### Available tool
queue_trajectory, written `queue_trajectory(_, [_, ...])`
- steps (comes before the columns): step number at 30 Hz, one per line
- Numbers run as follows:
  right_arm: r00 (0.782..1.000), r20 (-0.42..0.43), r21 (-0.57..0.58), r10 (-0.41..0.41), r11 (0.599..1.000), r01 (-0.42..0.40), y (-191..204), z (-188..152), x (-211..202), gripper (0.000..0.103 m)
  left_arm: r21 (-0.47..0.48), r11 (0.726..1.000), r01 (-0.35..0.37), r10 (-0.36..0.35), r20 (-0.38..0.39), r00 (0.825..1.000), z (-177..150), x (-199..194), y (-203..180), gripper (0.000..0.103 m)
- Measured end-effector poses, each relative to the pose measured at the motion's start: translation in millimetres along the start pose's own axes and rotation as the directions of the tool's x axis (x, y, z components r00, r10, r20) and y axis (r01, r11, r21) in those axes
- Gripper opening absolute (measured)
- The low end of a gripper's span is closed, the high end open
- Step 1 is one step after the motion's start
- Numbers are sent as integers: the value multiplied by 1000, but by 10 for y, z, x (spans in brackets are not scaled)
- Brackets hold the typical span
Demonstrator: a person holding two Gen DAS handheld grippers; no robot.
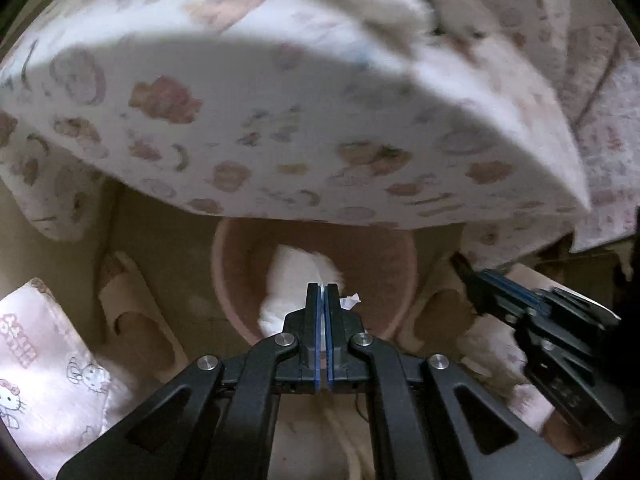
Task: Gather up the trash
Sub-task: 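Carry the held tissue down over the pink wastebasket with the left tool, then open the left tool to drop the tissue into the wastebasket, then raise the left tool back up toward the items on the chair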
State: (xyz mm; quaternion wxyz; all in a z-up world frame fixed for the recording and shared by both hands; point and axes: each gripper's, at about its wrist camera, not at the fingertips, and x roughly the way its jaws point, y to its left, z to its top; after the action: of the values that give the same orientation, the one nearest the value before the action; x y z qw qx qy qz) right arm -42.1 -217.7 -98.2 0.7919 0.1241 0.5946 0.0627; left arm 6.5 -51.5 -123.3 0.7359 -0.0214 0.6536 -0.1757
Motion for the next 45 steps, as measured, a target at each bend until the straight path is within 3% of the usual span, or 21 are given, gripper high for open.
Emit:
queue_trajectory(2, [1000, -17, 3, -4, 1000, 4, 4, 7, 72, 7, -15, 1000, -27, 27, -15, 1000, 18, 106, 46, 1])
queue_trajectory(5, [999, -40, 11, -4, 1000, 4, -9, 8, 191, 7, -51, 999, -1, -1, -51, 999, 49, 263, 87, 1])
queue_trajectory(14, [993, -106, 13, -57, 998, 58, -18, -33, 516, 9, -36, 996, -83, 80, -93, 992, 38, 515, 59, 3])
queue_trajectory(17, [991, -118, 7, -64, 998, 65, -14, -41, 549, 16, -35, 995, -98, 94, -96, 991, 35, 507, 79, 25])
queue_trajectory(19, [990, -127, 15, -58, 998, 61, -6, -43, 537, 39, -38, 994, -104, 100, -94, 990, 38, 487, 84, 37])
queue_trajectory(20, [991, -125, 22, -52, 998, 55, -10, -45, 525, 44, -37, 993, -112, 109, -91, 990, 41, 476, 84, 44])
queue_trajectory(23, [992, -116, 24, -51, 998, 54, -23, -50, 507, 47, -48, 985, -166, 161, -80, 984, 54, 425, 96, 61])
queue_trajectory(32, [992, -115, 47, -50, 997, 55, -49, -11, 481, 48, -42, 983, -177, 175, -40, 984, 74, 256, 74, 62])
queue_trajectory(36, [994, -87, 52, -63, 996, 68, -53, 10, 413, 49, -71, 987, -144, 143, -18, 990, 71, 114, 54, 62])
queue_trajectory(45, [997, 48, 47, -68, 997, 66, 13, 96, 4, 50, -52, 971, -233, 238, 148, 960, 58, -343, -18, 66])
